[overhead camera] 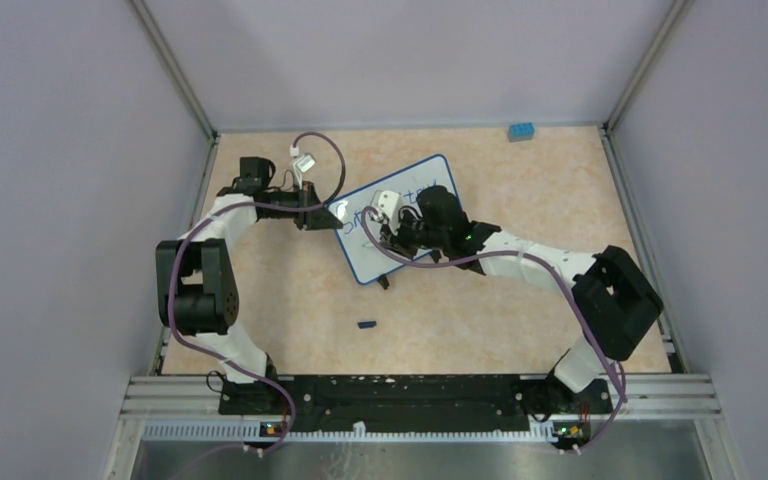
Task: Write a sentence on the whiteboard
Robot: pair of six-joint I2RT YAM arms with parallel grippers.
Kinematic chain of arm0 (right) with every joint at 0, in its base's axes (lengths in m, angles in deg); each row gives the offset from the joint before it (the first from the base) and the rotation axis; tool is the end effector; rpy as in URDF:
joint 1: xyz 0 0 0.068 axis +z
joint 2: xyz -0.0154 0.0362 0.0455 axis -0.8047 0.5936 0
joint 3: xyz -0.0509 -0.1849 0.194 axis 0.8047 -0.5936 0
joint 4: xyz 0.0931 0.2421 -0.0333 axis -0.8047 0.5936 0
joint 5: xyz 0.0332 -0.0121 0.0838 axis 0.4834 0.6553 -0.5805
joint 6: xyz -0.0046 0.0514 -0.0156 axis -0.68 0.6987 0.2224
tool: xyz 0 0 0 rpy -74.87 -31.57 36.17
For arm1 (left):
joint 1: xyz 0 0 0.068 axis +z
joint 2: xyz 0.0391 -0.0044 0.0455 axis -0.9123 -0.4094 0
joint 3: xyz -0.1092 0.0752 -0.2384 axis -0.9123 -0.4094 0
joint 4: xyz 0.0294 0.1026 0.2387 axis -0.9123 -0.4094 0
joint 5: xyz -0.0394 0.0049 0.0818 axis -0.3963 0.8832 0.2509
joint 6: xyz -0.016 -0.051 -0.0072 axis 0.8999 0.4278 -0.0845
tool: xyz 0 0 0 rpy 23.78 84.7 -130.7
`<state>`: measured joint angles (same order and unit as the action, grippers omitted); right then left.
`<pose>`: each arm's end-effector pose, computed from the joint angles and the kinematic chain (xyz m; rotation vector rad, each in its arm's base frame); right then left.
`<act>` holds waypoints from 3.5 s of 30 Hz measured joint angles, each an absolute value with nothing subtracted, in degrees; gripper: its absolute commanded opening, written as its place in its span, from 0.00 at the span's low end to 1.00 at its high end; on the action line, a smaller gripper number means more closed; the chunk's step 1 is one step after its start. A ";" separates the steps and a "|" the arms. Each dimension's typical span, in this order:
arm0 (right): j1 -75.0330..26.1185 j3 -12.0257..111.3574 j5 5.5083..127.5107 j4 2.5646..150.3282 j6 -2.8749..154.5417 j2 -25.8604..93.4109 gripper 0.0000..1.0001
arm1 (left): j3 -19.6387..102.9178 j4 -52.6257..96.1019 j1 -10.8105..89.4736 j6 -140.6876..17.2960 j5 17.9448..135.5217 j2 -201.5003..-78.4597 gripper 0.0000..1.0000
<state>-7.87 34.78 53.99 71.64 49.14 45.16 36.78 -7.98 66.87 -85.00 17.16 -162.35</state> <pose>0.2472 0.2710 0.2498 -1.3076 1.6174 0.6388 0.3441 -0.0268 0.2283 0.6068 2.0849 -1.3570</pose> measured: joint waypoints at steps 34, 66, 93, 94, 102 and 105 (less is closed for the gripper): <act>-6.32 29.93 53.59 73.74 47.72 45.20 0.00 | 37.00 -8.64 66.85 -86.01 17.58 -162.48 0.00; -9.01 31.81 54.49 74.77 48.79 43.89 0.00 | 37.13 -9.10 66.85 -86.66 17.53 -162.48 0.00; -6.38 31.15 54.40 75.27 48.59 45.12 0.00 | 37.74 -9.23 65.99 -86.77 17.95 -162.48 0.00; -6.38 31.15 54.40 75.29 48.62 45.12 0.00 | 37.74 -9.23 65.99 -86.79 17.95 -162.50 0.00; -6.38 31.74 53.22 76.80 48.83 45.07 0.00 | 37.74 -9.38 65.99 -86.90 17.93 -162.48 0.00; -6.41 32.62 52.13 78.79 49.36 44.96 0.00 | 37.74 -9.42 65.99 -86.90 17.93 -162.48 0.00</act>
